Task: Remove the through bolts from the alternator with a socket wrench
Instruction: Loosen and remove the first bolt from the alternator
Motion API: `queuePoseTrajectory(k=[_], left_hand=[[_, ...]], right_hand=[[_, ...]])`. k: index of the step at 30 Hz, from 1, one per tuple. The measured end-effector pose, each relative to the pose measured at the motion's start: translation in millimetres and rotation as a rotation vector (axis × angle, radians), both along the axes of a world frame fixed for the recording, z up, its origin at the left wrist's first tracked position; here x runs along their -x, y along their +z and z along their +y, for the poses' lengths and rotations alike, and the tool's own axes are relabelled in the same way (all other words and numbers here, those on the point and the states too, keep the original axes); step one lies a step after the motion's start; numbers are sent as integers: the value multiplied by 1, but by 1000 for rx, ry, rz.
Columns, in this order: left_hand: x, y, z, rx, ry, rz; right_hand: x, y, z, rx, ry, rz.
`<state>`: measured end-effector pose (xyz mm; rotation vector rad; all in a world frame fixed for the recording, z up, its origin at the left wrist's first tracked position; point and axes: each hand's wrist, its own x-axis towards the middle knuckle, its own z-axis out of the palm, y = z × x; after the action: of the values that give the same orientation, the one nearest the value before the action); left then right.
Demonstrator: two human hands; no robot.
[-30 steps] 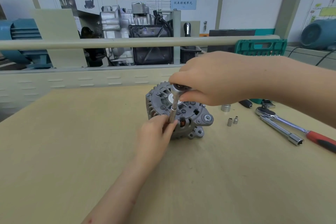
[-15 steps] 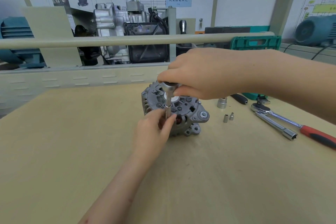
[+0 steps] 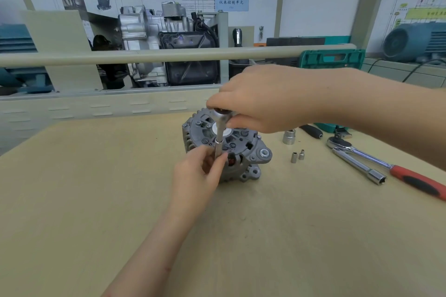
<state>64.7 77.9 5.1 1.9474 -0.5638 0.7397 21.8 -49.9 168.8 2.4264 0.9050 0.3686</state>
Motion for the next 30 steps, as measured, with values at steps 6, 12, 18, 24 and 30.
queuePoseTrajectory(k=[6,12,18,24,30], left_hand=[[-2,1,-3,61,33,33],[-2,0,1,1,-16,14],[-5,1,-2,10,28,38],[0,2,1,1,0,-12],[-3,1,1,-10,45,-6]], right_hand=[[1,-3,3,27,40,-96],[6,-4,7,-102,-31,-33],[12,-4,15,-35,-50,-104],[22,-3,12,-203,-83,-13],[25,0,19,-138,-110,-12]])
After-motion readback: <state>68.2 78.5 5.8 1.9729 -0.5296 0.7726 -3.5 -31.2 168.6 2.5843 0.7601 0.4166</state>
